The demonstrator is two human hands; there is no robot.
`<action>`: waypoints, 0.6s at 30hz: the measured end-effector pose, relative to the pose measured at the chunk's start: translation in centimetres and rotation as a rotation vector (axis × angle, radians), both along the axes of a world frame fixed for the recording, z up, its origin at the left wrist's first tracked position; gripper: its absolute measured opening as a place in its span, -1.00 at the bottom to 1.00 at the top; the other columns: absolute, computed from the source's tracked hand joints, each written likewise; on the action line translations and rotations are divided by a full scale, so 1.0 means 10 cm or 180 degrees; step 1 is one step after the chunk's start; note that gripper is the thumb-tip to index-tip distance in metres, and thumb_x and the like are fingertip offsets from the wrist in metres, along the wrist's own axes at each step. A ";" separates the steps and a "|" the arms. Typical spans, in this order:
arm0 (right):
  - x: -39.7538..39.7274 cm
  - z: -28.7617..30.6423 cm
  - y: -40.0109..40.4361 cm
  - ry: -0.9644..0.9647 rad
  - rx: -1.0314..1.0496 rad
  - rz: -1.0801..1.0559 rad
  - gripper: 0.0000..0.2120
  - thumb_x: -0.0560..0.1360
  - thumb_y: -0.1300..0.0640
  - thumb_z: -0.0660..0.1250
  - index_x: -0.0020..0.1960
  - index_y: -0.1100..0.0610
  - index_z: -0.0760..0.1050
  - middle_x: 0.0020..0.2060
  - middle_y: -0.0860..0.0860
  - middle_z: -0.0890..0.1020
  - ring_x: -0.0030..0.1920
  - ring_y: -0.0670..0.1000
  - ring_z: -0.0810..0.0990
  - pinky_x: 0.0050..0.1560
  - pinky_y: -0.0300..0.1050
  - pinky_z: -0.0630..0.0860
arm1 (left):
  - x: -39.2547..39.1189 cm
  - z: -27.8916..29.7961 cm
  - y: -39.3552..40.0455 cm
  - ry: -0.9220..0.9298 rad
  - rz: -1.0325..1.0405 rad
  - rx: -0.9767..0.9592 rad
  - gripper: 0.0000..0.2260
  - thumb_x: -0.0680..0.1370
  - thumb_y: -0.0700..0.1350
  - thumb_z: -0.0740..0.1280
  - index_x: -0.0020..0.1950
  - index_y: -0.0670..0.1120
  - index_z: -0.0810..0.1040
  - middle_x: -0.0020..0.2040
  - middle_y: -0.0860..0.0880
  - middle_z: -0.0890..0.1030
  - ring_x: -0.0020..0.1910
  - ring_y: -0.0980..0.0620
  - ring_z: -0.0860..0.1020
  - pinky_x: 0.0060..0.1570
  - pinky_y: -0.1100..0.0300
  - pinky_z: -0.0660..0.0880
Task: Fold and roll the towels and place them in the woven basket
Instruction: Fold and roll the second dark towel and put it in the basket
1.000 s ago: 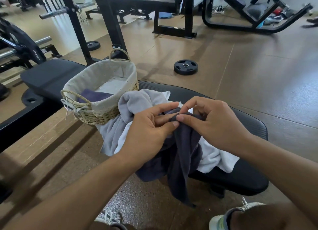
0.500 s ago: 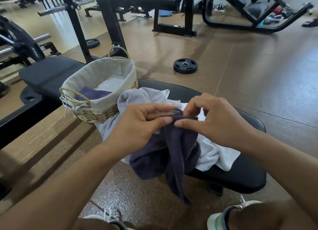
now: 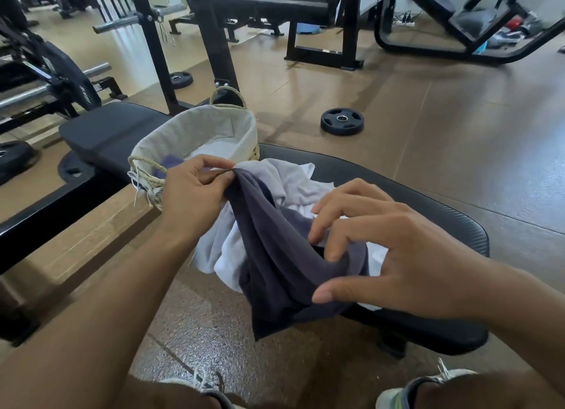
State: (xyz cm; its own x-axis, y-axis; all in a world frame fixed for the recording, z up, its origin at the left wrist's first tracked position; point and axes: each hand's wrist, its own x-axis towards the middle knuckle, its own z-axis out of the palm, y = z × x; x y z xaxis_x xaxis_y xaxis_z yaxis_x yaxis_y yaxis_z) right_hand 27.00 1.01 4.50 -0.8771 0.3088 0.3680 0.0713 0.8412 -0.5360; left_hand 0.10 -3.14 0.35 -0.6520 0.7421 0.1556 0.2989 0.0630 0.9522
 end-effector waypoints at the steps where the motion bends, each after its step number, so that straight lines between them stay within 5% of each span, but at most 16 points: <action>1: 0.01 0.01 0.02 -0.0043 0.0004 0.0022 -0.72 0.39 -0.19 0.54 -0.20 -0.04 0.54 0.03 -0.20 0.60 0.29 -0.01 0.49 0.27 -0.08 0.40 | -0.02 0.00 -0.01 -0.0040 0.0055 0.0003 -0.93 0.57 -0.28 0.40 0.03 -0.20 0.65 -0.18 -0.11 0.74 -0.22 0.02 0.69 -0.20 0.20 0.65; 4: 0.10 0.02 0.15 -0.0245 0.0135 -0.0049 -0.74 0.40 -0.21 0.52 -0.22 -0.07 0.54 0.06 -0.21 0.60 0.33 0.00 0.47 0.27 -0.11 0.40 | -0.10 -0.02 -0.02 -0.0021 0.0209 0.0007 -0.93 0.56 -0.28 0.40 0.03 -0.20 0.65 -0.15 -0.13 0.73 -0.16 -0.05 0.71 -0.21 0.21 0.65; 8: 0.28 0.02 0.39 -0.0675 0.0171 -0.0408 -0.67 0.45 -0.36 0.38 -0.25 -0.13 0.47 0.07 -0.25 0.60 0.31 -0.06 0.48 0.19 -0.18 0.43 | -0.19 -0.05 -0.03 0.0055 0.0312 -0.0015 -0.92 0.57 -0.30 0.39 0.04 -0.21 0.65 -0.15 -0.08 0.72 -0.25 0.14 0.68 -0.35 0.39 0.55; 11: 0.42 -0.02 0.58 -0.1122 0.0128 -0.0771 -0.66 0.47 -0.39 0.33 -0.21 -0.14 0.45 -0.02 -0.22 0.61 0.13 -0.12 0.55 0.08 -0.07 0.50 | -0.26 -0.09 -0.02 0.0059 0.0310 -0.0043 -0.92 0.56 -0.29 0.41 0.04 -0.20 0.65 -0.14 -0.07 0.72 -0.19 0.09 0.68 -0.33 0.39 0.54; 14: 0.48 -0.05 0.65 -0.1434 0.0001 -0.1066 -0.65 0.42 -0.34 0.36 -0.17 -0.06 0.49 -0.22 -0.17 0.60 -0.14 -0.15 0.54 -0.13 -0.24 0.45 | -0.31 -0.12 -0.01 0.0166 0.0257 -0.0145 -0.90 0.56 -0.26 0.42 0.06 -0.15 0.66 -0.12 -0.07 0.73 -0.14 0.03 0.70 -0.27 0.29 0.60; 18: 0.49 -0.11 0.72 -0.0994 -0.0349 -0.1607 -0.69 0.36 -0.08 0.58 -0.33 0.03 0.51 -0.40 -0.08 0.61 -0.35 -0.10 0.53 -0.27 -0.22 0.42 | -0.34 -0.16 -0.01 0.0180 0.0064 -0.0328 -0.86 0.55 -0.23 0.44 0.10 -0.16 0.68 -0.10 -0.10 0.74 -0.12 -0.03 0.70 -0.07 0.05 0.67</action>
